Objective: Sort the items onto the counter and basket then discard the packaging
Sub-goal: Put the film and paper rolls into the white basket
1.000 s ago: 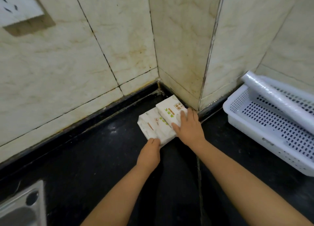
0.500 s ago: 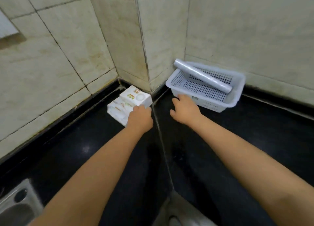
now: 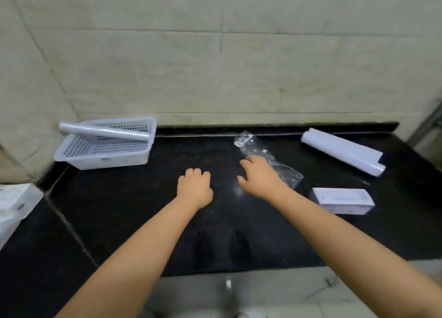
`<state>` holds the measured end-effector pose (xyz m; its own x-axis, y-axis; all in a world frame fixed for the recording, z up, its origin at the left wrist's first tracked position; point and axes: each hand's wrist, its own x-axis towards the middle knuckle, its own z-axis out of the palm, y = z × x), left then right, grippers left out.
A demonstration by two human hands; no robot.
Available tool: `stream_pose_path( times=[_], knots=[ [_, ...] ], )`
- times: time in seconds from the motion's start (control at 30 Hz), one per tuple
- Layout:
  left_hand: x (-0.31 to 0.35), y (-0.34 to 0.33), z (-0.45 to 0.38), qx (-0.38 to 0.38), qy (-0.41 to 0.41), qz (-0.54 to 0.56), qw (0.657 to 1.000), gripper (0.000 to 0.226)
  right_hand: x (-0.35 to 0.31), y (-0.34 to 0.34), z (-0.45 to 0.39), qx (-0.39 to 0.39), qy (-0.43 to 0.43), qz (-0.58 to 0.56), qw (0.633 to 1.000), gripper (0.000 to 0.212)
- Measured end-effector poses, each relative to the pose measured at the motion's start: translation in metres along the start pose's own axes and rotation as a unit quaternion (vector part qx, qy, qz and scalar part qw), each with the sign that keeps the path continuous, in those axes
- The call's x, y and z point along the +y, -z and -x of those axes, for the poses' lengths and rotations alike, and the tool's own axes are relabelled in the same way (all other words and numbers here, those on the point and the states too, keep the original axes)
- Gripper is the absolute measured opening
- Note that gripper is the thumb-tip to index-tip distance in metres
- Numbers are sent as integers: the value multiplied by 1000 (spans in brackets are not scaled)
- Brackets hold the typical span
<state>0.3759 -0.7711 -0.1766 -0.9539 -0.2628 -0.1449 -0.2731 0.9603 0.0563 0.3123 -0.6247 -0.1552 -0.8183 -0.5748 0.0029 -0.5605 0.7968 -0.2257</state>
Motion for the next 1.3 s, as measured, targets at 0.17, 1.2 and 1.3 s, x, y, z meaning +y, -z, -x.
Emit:
stream_pose_path(
  times=[0.17, 1.2, 1.3],
  knots=[
    [98, -11, -21, -11, -95, -27, 995, 38, 112, 9, 47, 12, -98, -26, 995, 36],
    [372, -71, -225, -82, -86, -11, 993, 39, 494, -26, -68, -88, -196, 148, 965, 94],
    [373, -69, -241, -65, -55, -10, 996, 39, 508, -23, -93, -120, -168, 179, 962, 106]
  ],
)
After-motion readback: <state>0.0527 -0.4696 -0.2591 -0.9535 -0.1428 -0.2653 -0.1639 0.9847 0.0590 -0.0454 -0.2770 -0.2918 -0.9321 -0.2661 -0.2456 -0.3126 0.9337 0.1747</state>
